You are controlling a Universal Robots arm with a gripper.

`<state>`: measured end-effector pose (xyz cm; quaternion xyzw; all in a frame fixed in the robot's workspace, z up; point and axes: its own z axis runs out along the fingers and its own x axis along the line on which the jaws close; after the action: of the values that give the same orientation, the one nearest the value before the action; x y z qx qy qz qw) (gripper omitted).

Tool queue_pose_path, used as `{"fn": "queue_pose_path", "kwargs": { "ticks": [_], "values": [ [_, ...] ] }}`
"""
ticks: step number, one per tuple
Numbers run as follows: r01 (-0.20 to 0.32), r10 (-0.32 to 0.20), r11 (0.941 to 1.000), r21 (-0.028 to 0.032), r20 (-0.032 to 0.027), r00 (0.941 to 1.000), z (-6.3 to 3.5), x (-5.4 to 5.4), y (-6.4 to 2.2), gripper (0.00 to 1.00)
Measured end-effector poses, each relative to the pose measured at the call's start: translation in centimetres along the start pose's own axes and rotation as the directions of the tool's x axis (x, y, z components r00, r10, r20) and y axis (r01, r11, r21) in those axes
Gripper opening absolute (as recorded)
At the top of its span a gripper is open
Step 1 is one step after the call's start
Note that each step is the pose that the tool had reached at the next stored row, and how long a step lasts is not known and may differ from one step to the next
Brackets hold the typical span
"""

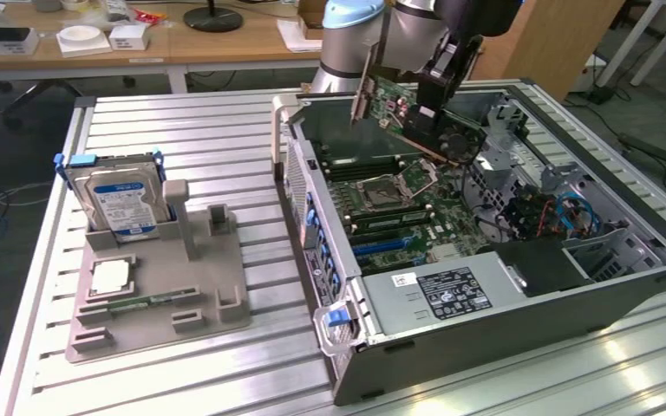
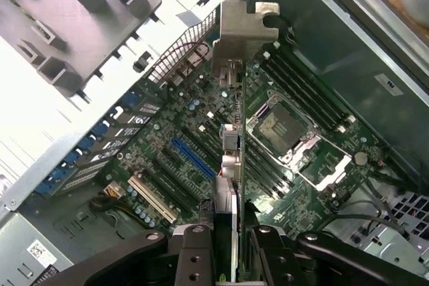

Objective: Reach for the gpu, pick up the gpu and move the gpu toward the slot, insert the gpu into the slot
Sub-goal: 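Insert the gpu into the slot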

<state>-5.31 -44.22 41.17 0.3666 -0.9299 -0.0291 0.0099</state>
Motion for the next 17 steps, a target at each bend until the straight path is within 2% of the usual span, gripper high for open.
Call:
{"fn": "queue_pose_path", "kwargs": {
  "ticks": [8,17],
  "values": [
    [0.063,-0.063,0.9980,-0.0008,-0.0033,0.9980,0.00,0.00,0.00,0.26],
    [0.132,-0.132,0.9913,-0.0025,-0.0063,0.9913,0.00,0.00,0.00,0.26]
  ]
}}
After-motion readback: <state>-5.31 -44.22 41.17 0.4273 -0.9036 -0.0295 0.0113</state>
